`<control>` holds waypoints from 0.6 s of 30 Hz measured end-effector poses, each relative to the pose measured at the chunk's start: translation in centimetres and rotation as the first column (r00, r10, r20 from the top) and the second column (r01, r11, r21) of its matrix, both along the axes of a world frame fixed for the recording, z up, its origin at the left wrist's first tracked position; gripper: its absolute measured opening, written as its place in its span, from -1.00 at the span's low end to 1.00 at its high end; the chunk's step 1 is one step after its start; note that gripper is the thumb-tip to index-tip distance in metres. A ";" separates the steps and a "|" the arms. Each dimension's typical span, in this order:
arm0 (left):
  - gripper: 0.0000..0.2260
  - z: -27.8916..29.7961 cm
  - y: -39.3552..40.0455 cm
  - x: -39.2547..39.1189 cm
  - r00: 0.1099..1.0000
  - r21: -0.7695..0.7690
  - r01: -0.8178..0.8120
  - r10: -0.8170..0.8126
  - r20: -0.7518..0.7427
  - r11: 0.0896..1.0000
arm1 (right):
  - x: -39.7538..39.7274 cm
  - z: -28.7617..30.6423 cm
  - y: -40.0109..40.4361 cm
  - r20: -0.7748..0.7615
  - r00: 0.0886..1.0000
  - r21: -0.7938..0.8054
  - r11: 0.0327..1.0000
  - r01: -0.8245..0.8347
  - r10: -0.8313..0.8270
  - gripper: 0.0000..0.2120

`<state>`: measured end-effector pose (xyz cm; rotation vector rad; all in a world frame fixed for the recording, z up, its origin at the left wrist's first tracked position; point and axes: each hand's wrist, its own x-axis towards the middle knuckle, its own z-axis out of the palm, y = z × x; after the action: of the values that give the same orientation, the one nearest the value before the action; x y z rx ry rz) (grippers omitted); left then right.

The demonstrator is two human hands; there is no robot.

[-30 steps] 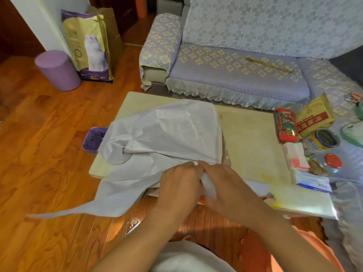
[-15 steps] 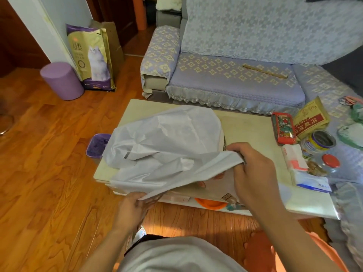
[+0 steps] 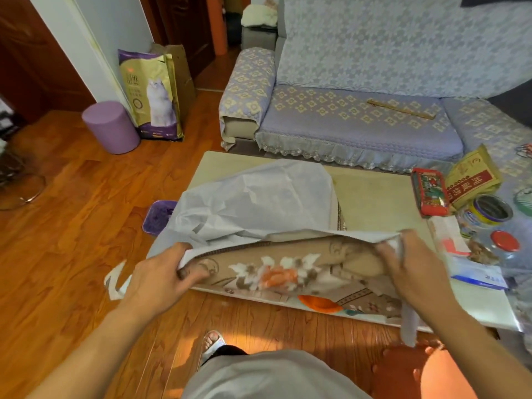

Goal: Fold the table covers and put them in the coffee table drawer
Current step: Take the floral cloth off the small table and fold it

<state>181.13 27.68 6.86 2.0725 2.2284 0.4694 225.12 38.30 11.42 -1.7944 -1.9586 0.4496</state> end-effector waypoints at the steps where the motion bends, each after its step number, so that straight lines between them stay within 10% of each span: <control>1: -0.48 -0.5 0.0 -0.9 0.997 -0.102 0.066 -0.070 -0.038 0.993 | 0.4 -0.9 -0.8 0.024 0.997 -0.094 0.993 -0.078 0.080 -0.77; 5: -0.64 -1.7 1.8 -3.9 0.986 -0.560 0.065 -0.139 -0.091 0.826 | 1.1 -5.0 -2.4 0.244 0.864 -0.423 0.850 -0.313 0.440 -0.62; 12: -0.68 -2.9 11.1 -7.0 0.982 -0.925 0.041 -0.188 -0.033 0.377 | -1.9 -7.6 5.4 0.479 0.645 -0.710 0.694 -0.115 0.596 -0.59; 18: -0.84 9.5 29.4 -6.9 0.967 -0.686 -0.024 -0.156 -0.199 0.728 | -4.4 6.7 23.6 0.702 0.663 -0.381 0.924 0.041 0.260 -0.63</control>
<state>174.26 57.08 16.39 1.8327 1.9700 -0.5863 220.74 61.87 18.07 -2.3648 -2.6929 0.0976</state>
